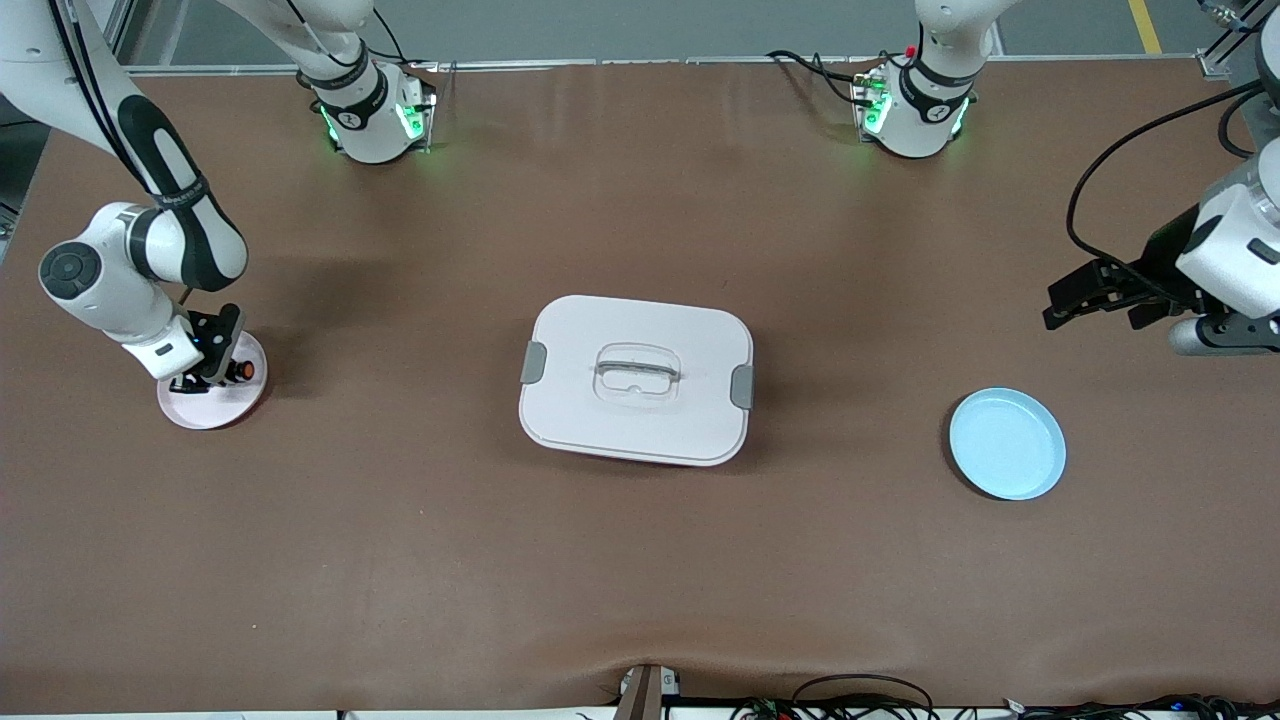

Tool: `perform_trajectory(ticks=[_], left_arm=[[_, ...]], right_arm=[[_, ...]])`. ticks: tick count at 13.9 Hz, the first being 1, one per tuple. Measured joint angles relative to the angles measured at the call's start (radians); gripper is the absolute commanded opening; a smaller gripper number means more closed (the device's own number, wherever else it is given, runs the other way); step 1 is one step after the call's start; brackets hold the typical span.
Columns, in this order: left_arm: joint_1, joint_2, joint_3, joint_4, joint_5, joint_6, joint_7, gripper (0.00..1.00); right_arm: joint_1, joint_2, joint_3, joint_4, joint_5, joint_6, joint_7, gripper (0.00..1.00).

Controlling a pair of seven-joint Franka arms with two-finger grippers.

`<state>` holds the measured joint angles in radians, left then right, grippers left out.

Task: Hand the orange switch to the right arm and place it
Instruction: 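Lower the switch onto the white plate and open the right gripper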

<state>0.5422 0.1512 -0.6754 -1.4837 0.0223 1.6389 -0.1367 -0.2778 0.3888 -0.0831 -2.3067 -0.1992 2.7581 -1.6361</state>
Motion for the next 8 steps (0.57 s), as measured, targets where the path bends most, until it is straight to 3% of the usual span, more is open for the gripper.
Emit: perform_trajectory(ticks=[6, 7, 8], left_arm=[[0.025, -0.015, -0.001, -0.051, 0.0, 0.045, 0.014, 1.0], [0.03, -0.033, -0.001, -0.079, 0.0, 0.074, 0.017, 1.0], [0.035, -0.055, -0.002, -0.109, 0.0, 0.099, 0.025, 1.0]], right_arm=[[0.0, 0.014, 0.006, 0.007, 0.0, 0.0, -0.004, 0.0], [0.0, 0.015, 0.006, 0.008, 0.0, 0.0, -0.006, 0.16], [0.0, 0.015, 0.006, 0.009, 0.0, 0.001, -0.008, 0.99]])
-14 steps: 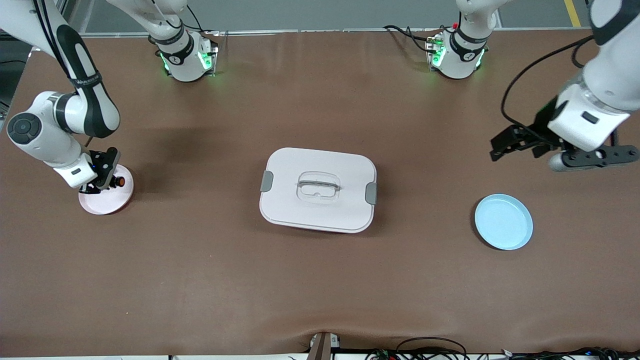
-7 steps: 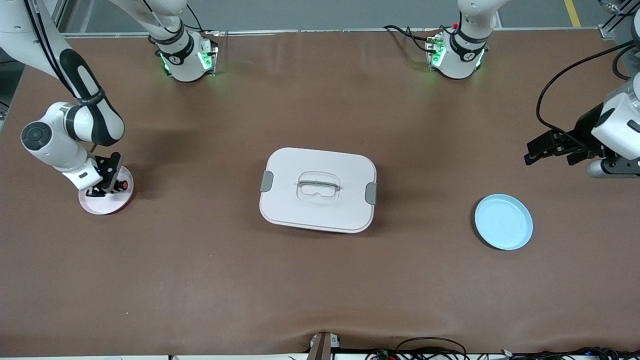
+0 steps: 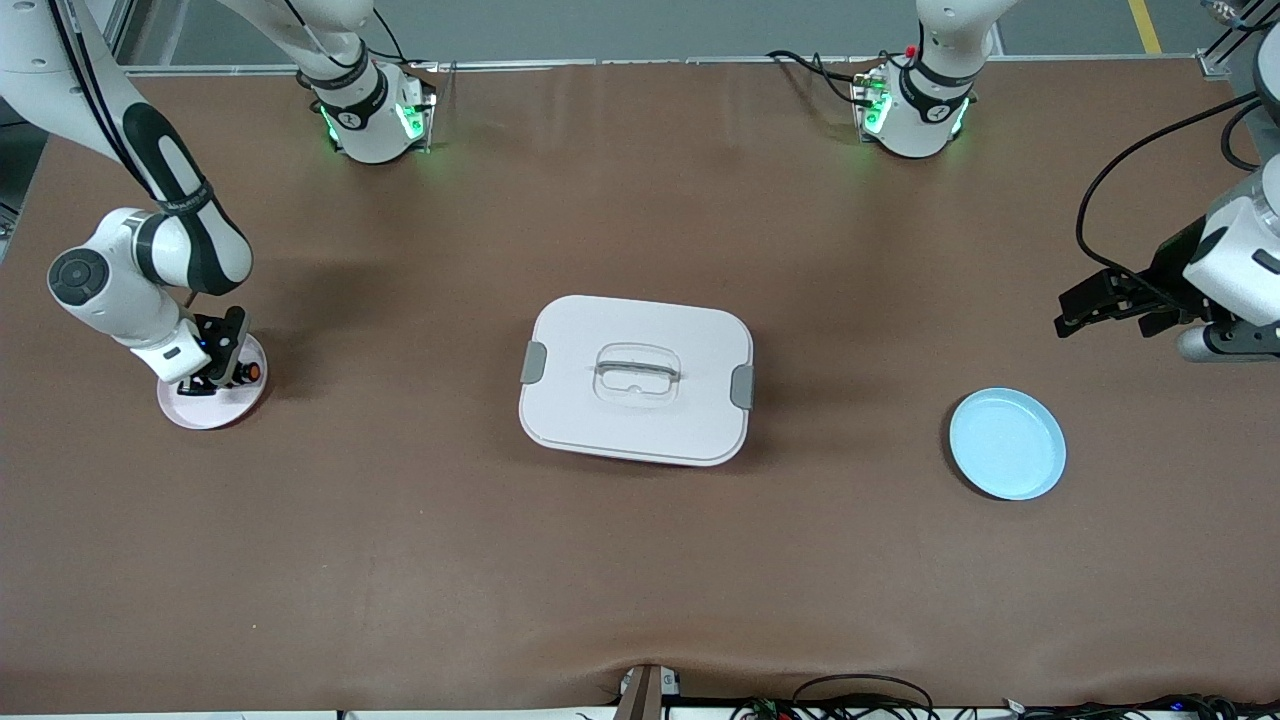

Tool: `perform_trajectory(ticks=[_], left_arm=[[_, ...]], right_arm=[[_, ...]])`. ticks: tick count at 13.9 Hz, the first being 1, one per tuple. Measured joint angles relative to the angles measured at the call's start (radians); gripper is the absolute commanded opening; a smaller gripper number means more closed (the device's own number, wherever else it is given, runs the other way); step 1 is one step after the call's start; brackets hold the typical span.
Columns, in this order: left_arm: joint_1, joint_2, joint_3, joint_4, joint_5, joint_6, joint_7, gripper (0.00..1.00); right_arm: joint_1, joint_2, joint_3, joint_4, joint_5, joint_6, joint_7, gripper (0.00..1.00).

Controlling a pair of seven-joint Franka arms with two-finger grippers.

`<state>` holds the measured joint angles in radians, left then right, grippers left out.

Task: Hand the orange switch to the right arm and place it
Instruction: 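Lower the switch onto the white plate and open the right gripper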

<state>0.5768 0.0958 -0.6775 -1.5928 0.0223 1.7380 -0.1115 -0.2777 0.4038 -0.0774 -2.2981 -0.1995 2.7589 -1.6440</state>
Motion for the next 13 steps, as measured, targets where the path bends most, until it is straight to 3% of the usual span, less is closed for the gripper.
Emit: perform_trajectory(ticks=[7, 9, 13], left_arm=[[0.025, -0.091, 0.0, -0.107, -0.018, 0.079, 0.014, 1.0], [0.033, -0.123, 0.0, -0.152, -0.036, 0.118, 0.034, 1.0], [0.039, -0.158, 0.002, -0.174, -0.056, 0.135, 0.066, 1.0]], right_arm=[[-0.007, 0.007, 0.001, 0.034, 0.001, -0.009, 0.0, 1.0], [-0.007, 0.002, 0.006, 0.062, 0.036, -0.102, 0.022, 1.0], [-0.006, -0.066, 0.015, 0.125, 0.204, -0.36, 0.102, 1.0]])
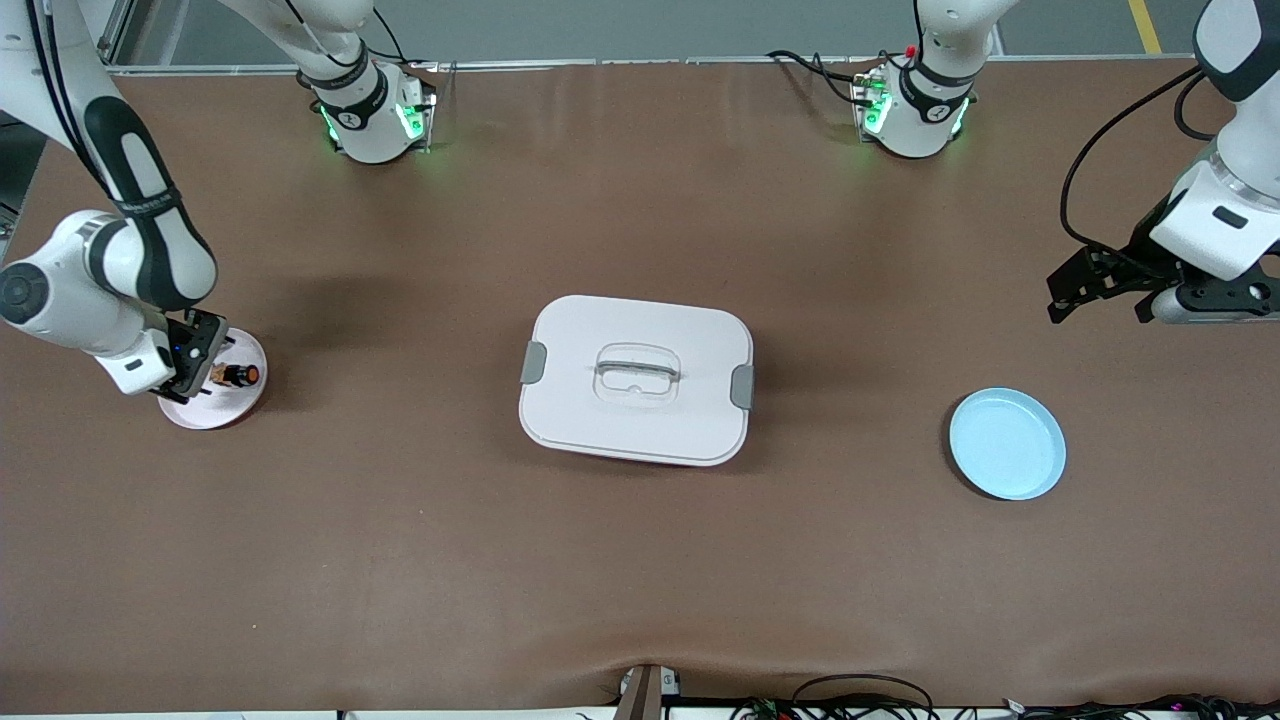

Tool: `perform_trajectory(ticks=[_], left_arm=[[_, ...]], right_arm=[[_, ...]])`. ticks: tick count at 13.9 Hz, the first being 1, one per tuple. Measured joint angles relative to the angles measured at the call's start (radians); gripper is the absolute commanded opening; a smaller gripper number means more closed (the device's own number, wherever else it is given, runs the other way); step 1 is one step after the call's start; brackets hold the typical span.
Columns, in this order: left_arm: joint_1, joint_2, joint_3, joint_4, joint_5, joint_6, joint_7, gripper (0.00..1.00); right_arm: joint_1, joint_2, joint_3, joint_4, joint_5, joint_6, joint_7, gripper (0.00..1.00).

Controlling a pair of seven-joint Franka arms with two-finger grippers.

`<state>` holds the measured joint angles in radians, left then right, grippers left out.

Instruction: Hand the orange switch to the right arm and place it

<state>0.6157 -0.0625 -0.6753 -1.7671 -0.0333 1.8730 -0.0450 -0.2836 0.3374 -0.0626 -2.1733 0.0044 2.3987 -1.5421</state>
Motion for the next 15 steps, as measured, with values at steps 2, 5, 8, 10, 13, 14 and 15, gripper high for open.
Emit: perform_trajectory(ticks=[2, 5, 8, 10, 13, 14, 15], left_arm=[[0.005, -0.001, 0.003, 0.007, -0.002, 0.001, 0.003, 1.0], [0.013, -0.001, 0.015, 0.007, -0.002, 0.001, 0.004, 1.0], [0.019, 0.002, 0.022, 0.007, -0.002, 0.001, 0.006, 1.0], [0.019, 0.003, 0.022, 0.007, -0.002, 0.001, 0.006, 1.0], [0.021, 0.006, 0.022, 0.007, -0.002, 0.001, 0.006, 1.0], [0.022, 0.007, 0.022, 0.007, -0.002, 0.001, 0.006, 1.0], [0.024, 0.007, 0.022, 0.007, -0.002, 0.001, 0.006, 1.0]], right_arm=[[0.003, -0.055, 0.005, 0.012, 0.016, -0.089, 0.104, 1.0], [0.013, -0.14, 0.009, 0.017, 0.031, -0.157, 0.271, 1.0], [0.039, -0.213, 0.012, 0.017, 0.032, -0.213, 0.414, 1.0], [0.045, -0.239, 0.012, 0.026, 0.032, -0.239, 0.461, 1.0], [0.045, -0.247, 0.011, 0.07, 0.033, -0.28, 0.522, 1.0], [0.045, -0.247, 0.011, 0.091, 0.033, -0.309, 0.544, 1.0], [0.045, -0.247, 0.011, 0.117, 0.033, -0.345, 0.576, 1.0]])
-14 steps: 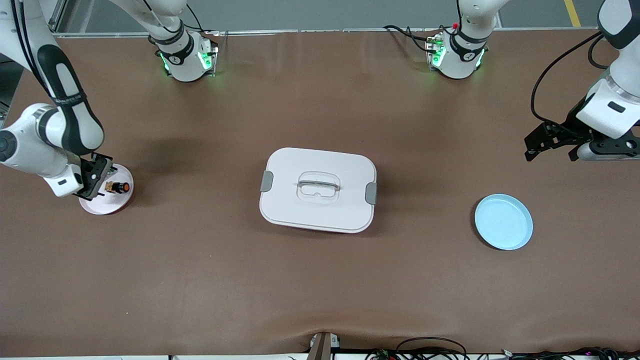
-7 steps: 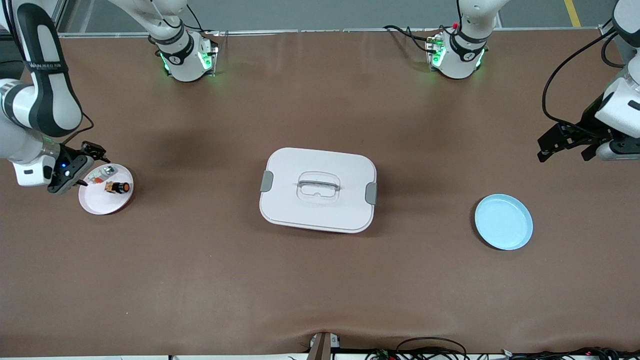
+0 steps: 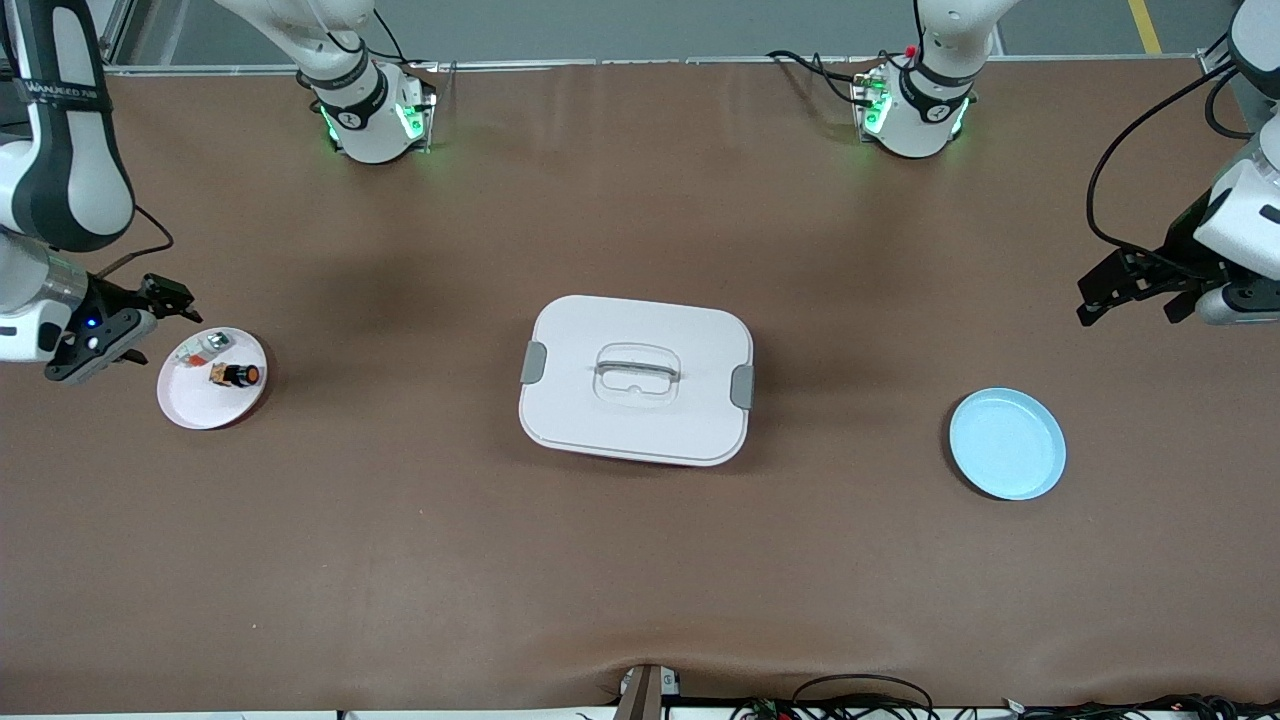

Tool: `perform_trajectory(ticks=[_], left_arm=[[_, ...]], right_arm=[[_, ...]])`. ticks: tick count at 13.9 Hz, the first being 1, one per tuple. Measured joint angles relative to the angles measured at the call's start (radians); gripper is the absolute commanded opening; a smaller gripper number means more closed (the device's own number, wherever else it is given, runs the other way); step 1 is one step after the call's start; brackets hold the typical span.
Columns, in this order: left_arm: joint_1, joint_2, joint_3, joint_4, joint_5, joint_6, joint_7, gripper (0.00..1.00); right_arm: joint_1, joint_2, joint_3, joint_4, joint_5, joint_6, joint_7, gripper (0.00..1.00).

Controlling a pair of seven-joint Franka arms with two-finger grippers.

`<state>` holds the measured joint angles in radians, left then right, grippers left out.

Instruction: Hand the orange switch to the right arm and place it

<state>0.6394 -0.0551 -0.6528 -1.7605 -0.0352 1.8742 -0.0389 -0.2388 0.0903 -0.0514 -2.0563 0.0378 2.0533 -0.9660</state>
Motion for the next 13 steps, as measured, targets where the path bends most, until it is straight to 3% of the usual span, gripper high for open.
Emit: perform_trajectory(ticks=[5, 10, 13], left_arm=[[0.001, 0.001, 0.0, 0.0, 0.0, 0.0, 0.0, 1.0], [-0.005, 0.001, 0.008, 0.004, 0.0, 0.0, 0.0, 1.0], [-0.082, 0.001, 0.09, 0.004, 0.0, 0.0, 0.001, 1.0]], right_arm=[[0.029, -0.004, 0.001, 0.16, -0.001, -0.221, 0.17, 1.0], [0.141, -0.007, 0.003, 0.286, -0.065, -0.332, 0.366, 1.0], [0.194, -0.007, 0.004, 0.315, -0.072, -0.35, 0.484, 1.0]])
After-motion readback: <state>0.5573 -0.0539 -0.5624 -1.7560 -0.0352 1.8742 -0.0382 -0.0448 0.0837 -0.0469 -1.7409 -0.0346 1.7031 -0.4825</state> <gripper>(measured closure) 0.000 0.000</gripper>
